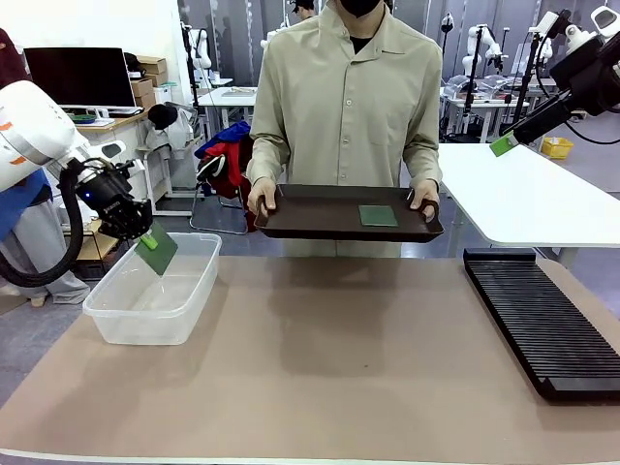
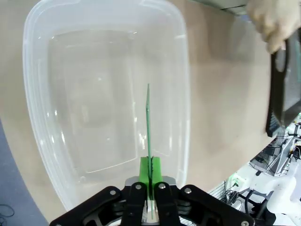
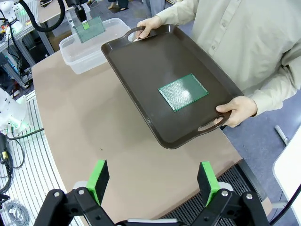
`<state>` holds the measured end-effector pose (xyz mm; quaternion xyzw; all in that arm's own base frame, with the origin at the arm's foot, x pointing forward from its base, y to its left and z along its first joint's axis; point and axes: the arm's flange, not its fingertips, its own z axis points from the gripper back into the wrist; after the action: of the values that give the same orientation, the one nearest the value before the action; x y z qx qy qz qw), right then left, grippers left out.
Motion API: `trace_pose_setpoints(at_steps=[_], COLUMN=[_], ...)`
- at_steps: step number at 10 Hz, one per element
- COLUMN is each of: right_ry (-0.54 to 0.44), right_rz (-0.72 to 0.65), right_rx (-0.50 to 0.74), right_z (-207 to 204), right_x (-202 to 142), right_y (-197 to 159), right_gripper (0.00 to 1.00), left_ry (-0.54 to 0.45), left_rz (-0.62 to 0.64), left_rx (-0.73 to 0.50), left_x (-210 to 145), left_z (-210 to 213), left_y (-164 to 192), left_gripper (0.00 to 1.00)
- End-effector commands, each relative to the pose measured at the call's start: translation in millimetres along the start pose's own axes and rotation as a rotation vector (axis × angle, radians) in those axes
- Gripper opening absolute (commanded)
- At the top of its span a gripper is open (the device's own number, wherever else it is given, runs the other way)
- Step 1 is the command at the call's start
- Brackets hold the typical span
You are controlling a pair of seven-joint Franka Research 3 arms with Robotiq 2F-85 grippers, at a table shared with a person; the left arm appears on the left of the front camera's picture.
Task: Sort PCBs into racks and boxes based on the side picked up.
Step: If the short side of the Blank PCB is picked up, insert it into the PCB Rack ; if the long side is picked up, place it in the Organizing box.
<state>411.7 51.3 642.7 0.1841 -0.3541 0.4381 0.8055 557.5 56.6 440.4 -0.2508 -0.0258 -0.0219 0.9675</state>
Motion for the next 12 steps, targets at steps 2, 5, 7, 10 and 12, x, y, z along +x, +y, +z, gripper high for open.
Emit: trace_pose_setpoints(at_steps=[2,5,7,10,12], right_ry=[-0.008,-0.008,-0.008,-0.008,-0.008], right_rz=[0.0,0.0,0.0,0.0,0.0], right_rx=[0.003,0.003,0.003,0.003,0.003], right_z=[-2,-2,-2,-2,-2], right_x=[0,0,0,0,0], right_y=[0,0,0,0,0], right_gripper=[1.0,1.0,1.0,1.0,1.0], left_ry=[0.09,0.057,0.054,0.059,0.054], left_rz=[0.004,-0.043,-0.043,0.002,0.014], left_rx=[0.028,-0.006,-0.045,-0.05,-0.074], left_x=[21,33,42,54,58], left_z=[-18,-41,-54,-76,-88], left_y=[8,11,14,22,29], left_gripper=[0.03,0.03,0.03,0.03,0.03])
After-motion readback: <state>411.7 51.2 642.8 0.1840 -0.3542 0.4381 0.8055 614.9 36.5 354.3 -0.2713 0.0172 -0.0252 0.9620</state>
